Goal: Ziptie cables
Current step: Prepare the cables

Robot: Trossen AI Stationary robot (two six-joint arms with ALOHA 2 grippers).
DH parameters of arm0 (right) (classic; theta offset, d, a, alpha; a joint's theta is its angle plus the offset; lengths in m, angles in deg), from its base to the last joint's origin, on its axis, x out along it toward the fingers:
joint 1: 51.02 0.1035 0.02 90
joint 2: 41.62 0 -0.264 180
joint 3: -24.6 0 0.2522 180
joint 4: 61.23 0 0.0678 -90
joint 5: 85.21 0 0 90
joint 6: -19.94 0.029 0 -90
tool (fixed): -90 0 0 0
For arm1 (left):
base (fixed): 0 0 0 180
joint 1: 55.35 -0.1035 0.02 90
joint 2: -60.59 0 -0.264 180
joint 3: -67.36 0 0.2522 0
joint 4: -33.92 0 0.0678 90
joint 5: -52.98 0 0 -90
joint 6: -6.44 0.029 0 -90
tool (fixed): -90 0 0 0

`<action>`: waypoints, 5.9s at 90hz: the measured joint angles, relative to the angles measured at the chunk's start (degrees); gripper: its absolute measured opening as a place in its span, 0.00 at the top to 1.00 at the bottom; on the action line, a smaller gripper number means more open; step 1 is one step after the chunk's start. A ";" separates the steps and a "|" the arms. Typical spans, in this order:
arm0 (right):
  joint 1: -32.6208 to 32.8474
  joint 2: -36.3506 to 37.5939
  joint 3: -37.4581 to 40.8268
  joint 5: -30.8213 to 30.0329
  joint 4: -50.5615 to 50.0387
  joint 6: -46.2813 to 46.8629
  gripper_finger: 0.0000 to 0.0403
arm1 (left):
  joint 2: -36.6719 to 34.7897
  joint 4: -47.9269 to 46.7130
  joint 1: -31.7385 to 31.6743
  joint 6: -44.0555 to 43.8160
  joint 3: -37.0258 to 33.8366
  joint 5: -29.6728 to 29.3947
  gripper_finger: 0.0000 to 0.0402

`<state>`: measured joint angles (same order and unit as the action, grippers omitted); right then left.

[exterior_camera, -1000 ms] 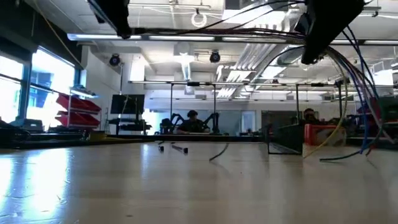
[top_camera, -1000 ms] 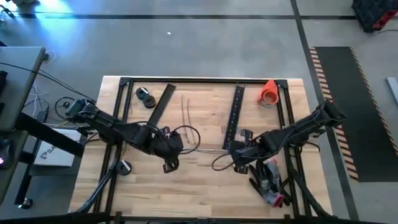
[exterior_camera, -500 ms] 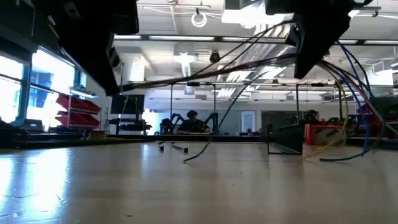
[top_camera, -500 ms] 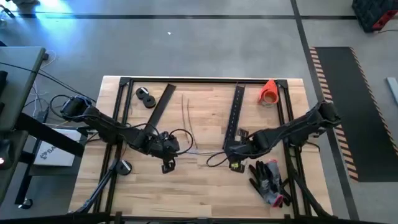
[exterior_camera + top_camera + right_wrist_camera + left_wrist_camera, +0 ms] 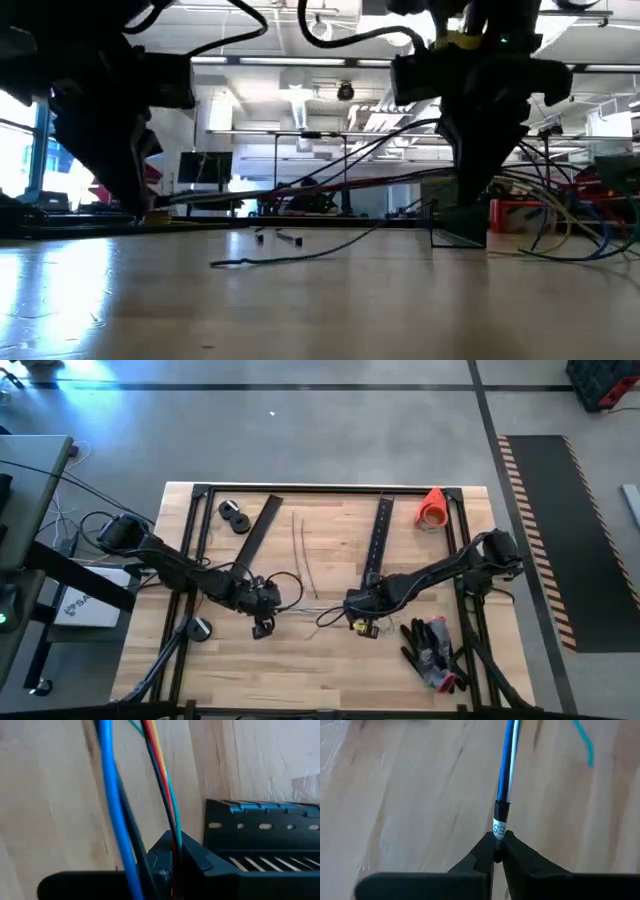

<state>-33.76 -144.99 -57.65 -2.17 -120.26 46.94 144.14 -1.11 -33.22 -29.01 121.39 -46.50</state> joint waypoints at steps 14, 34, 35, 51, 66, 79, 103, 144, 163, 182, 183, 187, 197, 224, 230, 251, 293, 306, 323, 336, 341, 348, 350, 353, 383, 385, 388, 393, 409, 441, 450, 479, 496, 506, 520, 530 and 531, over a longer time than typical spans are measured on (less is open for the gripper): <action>0.00 2.21 -1.36 0.13 -0.11 -0.12 1.00 | -0.84 2.60 -0.78 1.58 0.04 -0.02 0.77; -0.02 4.19 -6.37 -3.03 -0.43 -1.92 1.00 | -2.93 8.55 -4.18 8.68 2.71 -2.88 0.59; -0.02 4.21 -6.63 -3.11 -0.37 -2.08 1.00 | -2.93 9.36 -4.46 9.27 2.82 -3.02 0.58; -0.23 4.28 -8.90 -4.98 -0.08 -3.61 1.00 | -0.89 26.36 -9.25 18.13 3.02 -0.65 0.52; -1.05 4.28 -9.86 -6.84 0.37 -3.52 1.00 | 3.34 39.85 -13.12 19.55 3.02 4.70 0.50; -2.51 4.28 -9.86 -7.70 0.65 0.36 1.00 | 7.69 45.73 -14.70 17.19 3.02 7.78 0.49; -4.79 4.41 -10.17 -9.83 2.45 4.27 1.00 | 13.48 51.35 -15.45 13.51 3.02 10.01 0.49; -3.81 4.42 -13.25 -12.18 -7.11 7.94 1.00 | 13.42 50.37 -15.35 12.65 3.02 22.51 0.71; -2.55 3.52 -13.18 -12.72 -9.71 11.32 1.00 | 7.19 34.69 -14.28 16.59 3.02 24.21 0.88; -2.08 0.80 -13.18 -11.30 -6.69 13.32 1.00 | 1.06 23.17 -14.03 18.16 3.02 23.64 0.99; -2.10 0.59 -13.18 -11.24 -6.43 13.31 1.00 | 0.89 22.59 -14.03 18.08 3.02 23.47 0.99; -2.11 -0.04 -13.18 -10.96 -5.58 13.15 1.00 | 0.08 19.82 -14.03 17.77 3.02 22.43 0.99; -2.12 -1.32 -13.18 -9.25 -4.28 13.14 1.00 | -1.51 8.07 -13.69 17.25 3.13 16.52 0.95; -2.20 -1.64 -13.14 -9.22 -6.52 20.49 1.00 | -1.96 -11.07 -13.49 17.86 2.99 14.87 0.68; -2.25 -1.64 -13.14 -9.37 -7.81 22.05 1.00 | -2.42 -9.70 -13.30 18.16 2.99 15.45 0.61; -2.25 -1.64 -13.09 -9.38 -9.79 22.51 1.00 | -1.31 14.82 -10.72 19.17 2.97 9.51 0.48; -4.39 0.16 -13.11 -11.30 -11.19 21.61 1.00 | 5.39 43.49 -3.21 30.15 3.02 -15.98 0.48; -4.60 0.32 -13.11 -7.87 -11.35 19.05 1.00 | 5.73 41.39 -1.86 29.10 3.02 -22.56 0.48; -1.66 -0.49 -8.38 1.26 -5.11 7.36 1.00 | 5.73 25.91 -2.38 15.91 3.02 -19.65 0.49; -1.77 -0.55 -1.63 3.55 -2.07 7.92 1.00 | 5.73 10.76 -3.35 5.83 2.99 -15.17 0.51; -2.00 -0.55 0.55 3.58 -2.26 8.77 1.00 | 5.73 7.01 -3.74 3.60 2.99 -13.78 0.52; -2.03 -0.55 2.92 3.65 -1.20 8.98 1.00 | 5.73 3.88 -3.96 2.69 2.99 -12.10 0.53; -2.12 -0.55 3.60 3.58 -0.64 8.98 1.00 | 5.73 3.60 -4.06 2.69 2.99 -11.64 0.53; -2.12 -0.55 4.49 3.27 0.04 8.95 1.00 | 5.73 3.54 -4.13 2.68 2.99 -11.00 0.54; -2.12 1.22 3.26 1.24 -3.76 -0.44 0.76 | 3.43 4.43 -3.84 -0.78 2.99 -5.63 0.57; -2.12 1.72 2.75 0.80 -4.91 -0.75 0.73 | 3.11 4.47 -3.70 -1.18 2.99 -5.59 0.57; -2.08 2.39 2.10 0.24 -6.47 -1.15 0.69 | 2.57 4.61 -3.59 -1.56 2.98 -5.27 0.57; -1.76 3.81 1.12 -0.19 -8.07 -1.48 0.62 | 2.21 5.45 -3.59 -1.82 2.99 -2.36 0.57; 0.79 9.25 0.28 -2.91 -6.78 -2.03 0.45 | 4.33 11.16 -3.58 1.64 2.99 5.33 0.57; 8.94 10.79 0.31 -20.59 -2.22 2.34 0.41 | 12.45 22.19 -5.35 8.13 2.99 8.75 0.57; 13.28 10.75 0.37 -30.19 2.12 2.56 0.41 | 14.43 26.05 -5.36 7.94 2.99 11.93 0.57; 23.40 10.73 0.35 -52.91 6.23 16.50 0.41 | 21.10 35.77 -4.22 3.02 3.23 6.06 0.57; 25.28 10.54 0.37 -53.69 6.78 21.16 0.41 | 22.95 35.98 -2.42 1.90 3.43 -1.44 0.60; 25.01 9.49 0.35 -44.67 6.77 22.97 0.41 | 20.93 31.95 -1.80 1.62 3.33 -2.53 0.66; 22.99 5.19 0.35 -29.70 5.79 28.42 0.41 | 15.68 20.49 -1.75 1.51 3.11 -2.77 0.73; 21.22 2.87 0.37 -23.66 0.24 34.16 0.41 | 11.89 12.17 -2.47 2.72 2.91 -3.88 0.76; 21.07 2.78 0.37 -23.21 -0.65 35.04 0.41 | 11.59 11.57 -2.61 2.80 2.91 -3.96 0.76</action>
<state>-12.69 -142.20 -57.28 -25.38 -120.91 81.99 155.73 10.46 -35.83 -26.21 124.30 -50.46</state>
